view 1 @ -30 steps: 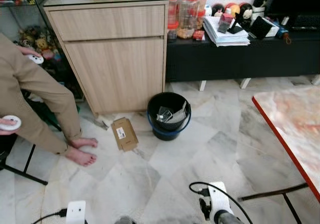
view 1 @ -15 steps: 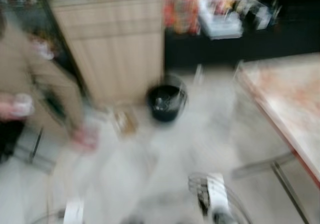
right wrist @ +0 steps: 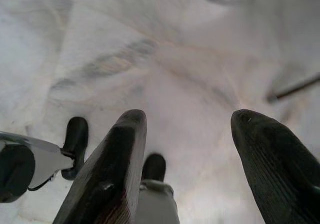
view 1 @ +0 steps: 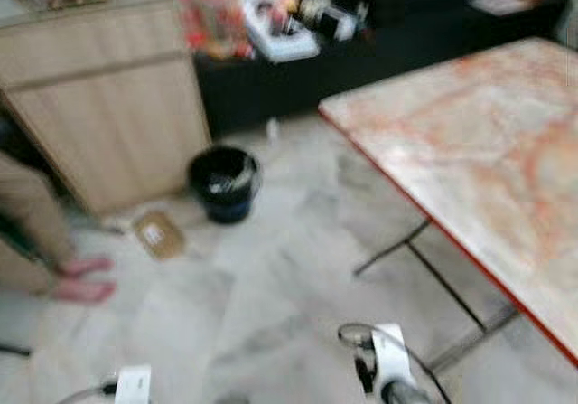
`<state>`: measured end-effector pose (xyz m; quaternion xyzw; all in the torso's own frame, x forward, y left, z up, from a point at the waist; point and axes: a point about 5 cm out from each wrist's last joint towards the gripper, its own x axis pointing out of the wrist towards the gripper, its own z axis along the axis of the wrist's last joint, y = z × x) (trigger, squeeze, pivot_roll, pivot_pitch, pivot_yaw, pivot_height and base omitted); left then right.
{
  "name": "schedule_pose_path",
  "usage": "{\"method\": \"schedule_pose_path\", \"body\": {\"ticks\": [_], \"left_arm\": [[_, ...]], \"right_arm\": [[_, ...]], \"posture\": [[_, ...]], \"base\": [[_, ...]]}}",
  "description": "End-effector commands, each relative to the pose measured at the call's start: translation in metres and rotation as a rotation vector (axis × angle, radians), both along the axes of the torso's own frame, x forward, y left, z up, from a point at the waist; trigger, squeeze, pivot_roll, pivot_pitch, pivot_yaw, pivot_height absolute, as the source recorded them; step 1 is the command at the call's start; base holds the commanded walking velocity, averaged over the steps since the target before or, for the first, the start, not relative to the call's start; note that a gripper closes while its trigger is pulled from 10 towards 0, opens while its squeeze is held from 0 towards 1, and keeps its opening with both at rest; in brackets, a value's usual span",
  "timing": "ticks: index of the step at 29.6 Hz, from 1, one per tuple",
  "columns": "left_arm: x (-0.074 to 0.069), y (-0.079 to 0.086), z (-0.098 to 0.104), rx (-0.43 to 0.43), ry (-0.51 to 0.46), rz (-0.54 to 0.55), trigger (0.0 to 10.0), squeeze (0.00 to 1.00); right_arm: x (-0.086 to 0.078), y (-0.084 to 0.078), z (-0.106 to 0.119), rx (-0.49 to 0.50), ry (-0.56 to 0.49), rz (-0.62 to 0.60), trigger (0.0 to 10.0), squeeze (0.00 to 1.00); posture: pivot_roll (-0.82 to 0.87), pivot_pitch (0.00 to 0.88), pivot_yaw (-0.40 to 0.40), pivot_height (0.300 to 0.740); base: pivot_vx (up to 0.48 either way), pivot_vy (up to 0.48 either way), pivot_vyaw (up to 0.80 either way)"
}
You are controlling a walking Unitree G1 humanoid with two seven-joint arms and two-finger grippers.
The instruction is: Picking trash to rubbish bin
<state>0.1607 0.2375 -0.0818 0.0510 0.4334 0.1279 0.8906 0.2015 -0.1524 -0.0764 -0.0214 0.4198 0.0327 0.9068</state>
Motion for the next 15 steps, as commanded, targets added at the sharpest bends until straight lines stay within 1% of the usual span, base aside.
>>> {"method": "schedule_pose_path", "body": {"ticks": [1,7,11,15], "left_arm": [[0.001,0.0025,0.0013,0.011,-0.008,-0.001,10.0,0.0],[0.0001,0.0025,0.0009,0.012,-0.005,0.003,10.0,0.0],[0.0016,0.0021,0.0017,0.006,-0.02,0.01,10.0,0.0],[0.0019,0.0021,0.0017,0.017,-0.01,-0.003,10.0,0.0]], "right_arm": [[-0.0046,-0.0009,-0.0026,-0.002,0.018,-0.008,10.0,0.0],[-0.0054,-0.002,-0.003,-0.005,0.021,-0.008,10.0,0.0],[-0.0049,-0.0007,-0.0028,-0.005,0.019,-0.004,10.0,0.0],[-0.0051,0.0003,-0.0029,-0.003,0.021,-0.003,10.0,0.0]], "posture": [[0.13,0.127,-0.016,0.74],[0.13,0.134,-0.017,0.74],[0.13,0.136,-0.018,0.74],[0.13,0.137,-0.018,0.74]], "base": [[0.0,0.0,-0.76],[0.0,0.0,-0.76],[0.0,0.0,-0.76],[0.0,0.0,-0.76]]}}
